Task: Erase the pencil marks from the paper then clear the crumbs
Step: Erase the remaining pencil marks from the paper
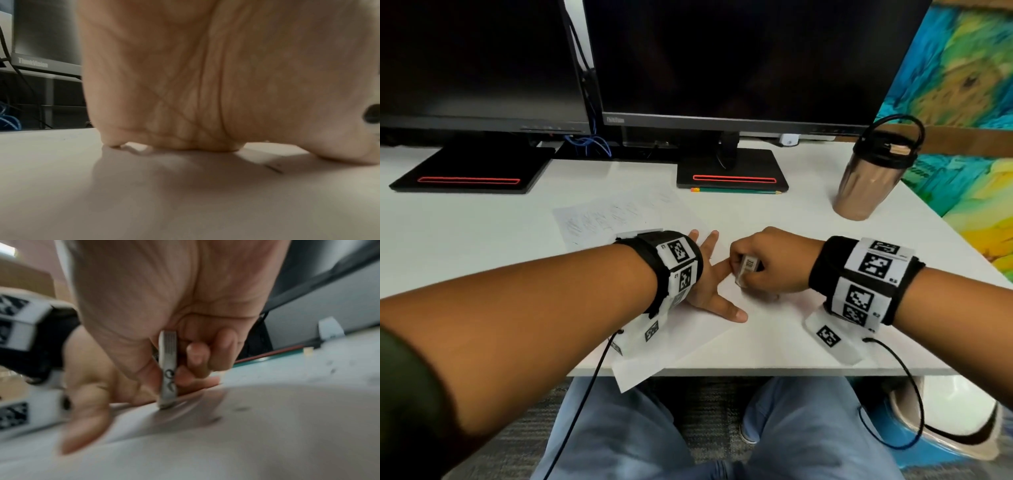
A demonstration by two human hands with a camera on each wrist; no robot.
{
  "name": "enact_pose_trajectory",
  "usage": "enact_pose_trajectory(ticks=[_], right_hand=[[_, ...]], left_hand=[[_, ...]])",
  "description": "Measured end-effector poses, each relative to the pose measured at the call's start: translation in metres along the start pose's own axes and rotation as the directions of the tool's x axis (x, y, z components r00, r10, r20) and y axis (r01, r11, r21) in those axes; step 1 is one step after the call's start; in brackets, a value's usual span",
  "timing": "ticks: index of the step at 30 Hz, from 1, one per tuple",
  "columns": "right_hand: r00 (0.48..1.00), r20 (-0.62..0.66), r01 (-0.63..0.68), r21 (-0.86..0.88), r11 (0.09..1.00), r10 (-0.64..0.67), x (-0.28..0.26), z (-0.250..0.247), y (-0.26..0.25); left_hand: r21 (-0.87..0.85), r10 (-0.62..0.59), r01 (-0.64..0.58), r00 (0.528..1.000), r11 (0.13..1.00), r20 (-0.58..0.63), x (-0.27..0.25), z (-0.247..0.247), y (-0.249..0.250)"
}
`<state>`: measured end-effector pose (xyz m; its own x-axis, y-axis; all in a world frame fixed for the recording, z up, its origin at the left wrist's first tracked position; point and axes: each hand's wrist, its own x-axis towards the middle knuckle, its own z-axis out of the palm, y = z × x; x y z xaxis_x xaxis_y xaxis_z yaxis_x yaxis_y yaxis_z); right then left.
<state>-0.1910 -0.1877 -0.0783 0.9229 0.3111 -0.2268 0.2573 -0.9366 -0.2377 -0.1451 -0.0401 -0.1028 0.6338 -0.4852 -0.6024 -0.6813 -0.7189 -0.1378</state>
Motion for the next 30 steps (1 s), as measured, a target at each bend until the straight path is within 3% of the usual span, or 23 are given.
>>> enact_pose_trajectory(ticks=[3, 7, 9, 12, 15, 19, 21, 23, 26, 28, 30], right_hand=[[0.992, -0.097, -0.075, 0.026, 0.997, 0.077, -0.003, -0.011, 0.008], [0.924, -0.338, -0.052, 0.348, 0.936, 0.177, -0.019, -0.030, 0.009], [0.913, -0.368, -0.035, 0.364, 0.931, 0.178, -0.026, -0.029, -0.002], [0.952, -0.287, 0.015, 0.396, 0.918, 0.108, -0.027, -0.011, -0.029], [0.990, -0.126, 0.111, 0.472, 0.875, -0.058, -0.023, 0.019, -0.054], [0.979, 0.118, 0.097, 0.439, 0.893, -0.165, -0.026, 0.052, -0.062], [0.988, 0.119, 0.034, 0.447, 0.894, -0.097, -0.031, 0.055, -0.050], [0.993, 0.078, -0.114, 0.480, 0.870, 0.087, -0.036, 0.050, -0.033], [0.953, -0.054, -0.226, 0.525, 0.821, 0.297, -0.044, 0.043, -0.024], [0.968, -0.083, -0.138, 0.608, 0.782, 0.235, -0.045, 0.044, -0.045], [0.999, -0.003, -0.027, 0.669, 0.743, 0.039, -0.043, 0.051, -0.076]], left_hand=[[-0.090, 0.024, -0.025, 1.000, 0.996, -0.010, 0.001, 0.007, -0.004], [-0.190, 0.037, -0.044, 0.998, 0.981, -0.042, -0.013, 0.006, -0.025], [-0.188, 0.034, -0.036, 0.999, 0.982, -0.011, -0.029, 0.004, -0.046], [-0.146, -0.033, 0.040, 0.998, 0.988, 0.053, -0.047, 0.010, -0.079], [-0.081, -0.100, 0.110, 0.988, 0.991, 0.115, -0.054, 0.025, -0.094], [-0.105, -0.107, 0.120, 0.987, 0.987, 0.119, -0.053, 0.042, -0.093], [-0.107, -0.119, 0.130, 0.988, 0.986, 0.104, -0.053, 0.043, -0.089], [-0.103, -0.126, 0.137, 0.987, 0.985, 0.103, -0.055, 0.042, -0.086], [-0.094, -0.135, 0.145, 0.986, 0.985, 0.100, -0.055, 0.040, -0.084], [-0.092, -0.136, 0.145, 0.986, 0.985, 0.101, -0.055, 0.040, -0.083], [-0.086, -0.138, 0.147, 0.986, 0.985, 0.095, -0.055, 0.039, -0.082]])
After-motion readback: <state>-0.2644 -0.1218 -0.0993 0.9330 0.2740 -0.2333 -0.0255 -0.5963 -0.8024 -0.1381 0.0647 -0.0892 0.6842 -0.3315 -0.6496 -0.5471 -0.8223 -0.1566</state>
